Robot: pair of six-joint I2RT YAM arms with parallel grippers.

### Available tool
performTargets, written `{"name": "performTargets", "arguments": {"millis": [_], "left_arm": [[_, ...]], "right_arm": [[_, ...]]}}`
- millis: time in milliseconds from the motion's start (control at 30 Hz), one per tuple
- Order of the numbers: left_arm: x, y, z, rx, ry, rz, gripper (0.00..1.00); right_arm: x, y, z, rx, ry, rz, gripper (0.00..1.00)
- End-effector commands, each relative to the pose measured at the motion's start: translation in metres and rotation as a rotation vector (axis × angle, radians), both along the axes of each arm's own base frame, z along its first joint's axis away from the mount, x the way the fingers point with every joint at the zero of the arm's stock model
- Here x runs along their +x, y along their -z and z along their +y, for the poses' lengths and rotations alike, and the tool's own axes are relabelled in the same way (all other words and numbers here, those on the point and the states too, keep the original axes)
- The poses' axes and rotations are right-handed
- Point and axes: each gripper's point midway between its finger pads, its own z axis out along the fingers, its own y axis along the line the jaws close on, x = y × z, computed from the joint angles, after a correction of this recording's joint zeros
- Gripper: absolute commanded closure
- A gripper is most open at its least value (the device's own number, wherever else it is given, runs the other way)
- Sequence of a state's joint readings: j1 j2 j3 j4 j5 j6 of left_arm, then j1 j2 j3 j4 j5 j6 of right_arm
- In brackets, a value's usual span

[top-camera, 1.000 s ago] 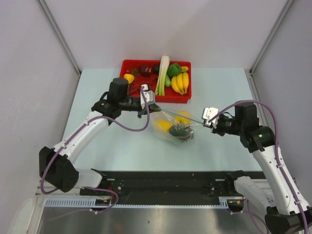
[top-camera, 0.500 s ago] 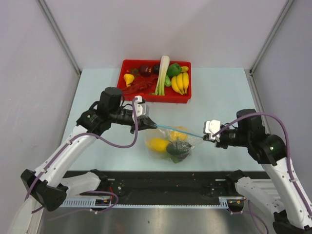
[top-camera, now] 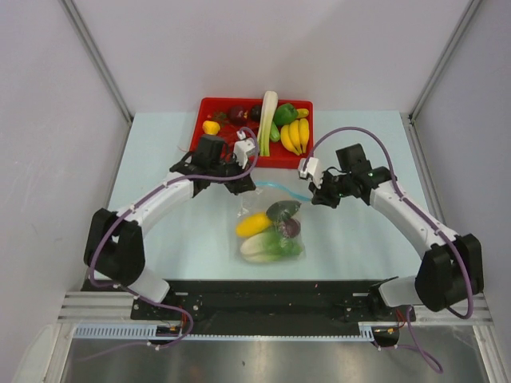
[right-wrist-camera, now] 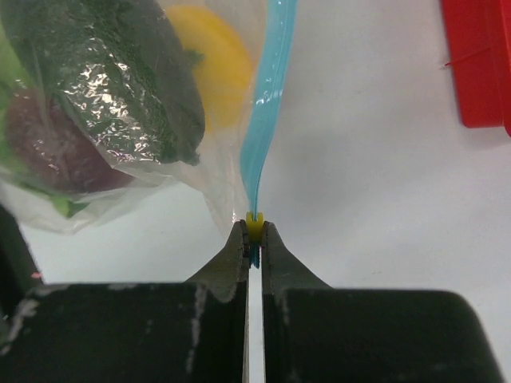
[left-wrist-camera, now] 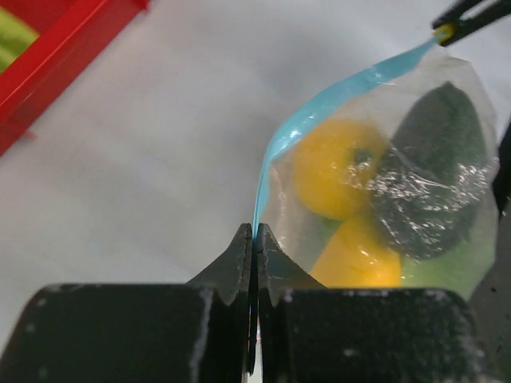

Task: Place the food in the zip-top bag and seal the zipper
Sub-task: Place the zipper food storage bag at the center of the board, then reset both arms

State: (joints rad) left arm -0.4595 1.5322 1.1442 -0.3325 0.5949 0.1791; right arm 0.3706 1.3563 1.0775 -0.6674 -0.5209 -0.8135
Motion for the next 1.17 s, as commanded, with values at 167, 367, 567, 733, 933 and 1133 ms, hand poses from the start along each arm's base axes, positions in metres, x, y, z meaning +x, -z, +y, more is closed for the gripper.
{"name": "performTargets", "arguments": {"millis": [167, 367, 567, 733, 933, 1133], "left_arm": [[0.021, -0.015, 0.005, -0.063, -0.113, -0.025, 0.7], [0.027, -0.054, 0.03, -0.149, -0.186, -0.028, 0.01], [0.049, -0.12, 0.065, -0.14, -0.275, -0.131, 0.0], [0.074, -0.132, 0.111, -0.084, -0.448, -0.086, 0.01], [0.09, -0.127, 0.156, -0.048, -0.602, -0.085, 0.0], [0.095, -0.116, 0.171, -0.045, -0.64, -0.067, 0.0]], "right_arm": [[0.053, -0.021, 0.017, 0.134, 0.138, -0.104, 0.84], [0.041, -0.065, 0.013, 0.272, 0.244, -0.086, 0.32], [0.048, -0.127, -0.015, 0.492, 0.422, -0.119, 0.17], [0.071, -0.152, -0.064, 0.621, 0.632, -0.117, 0.07], [0.087, -0.12, -0.113, 0.654, 0.843, 0.034, 0.0], [0.098, -0.098, -0.137, 0.682, 0.94, 0.116, 0.0]]}}
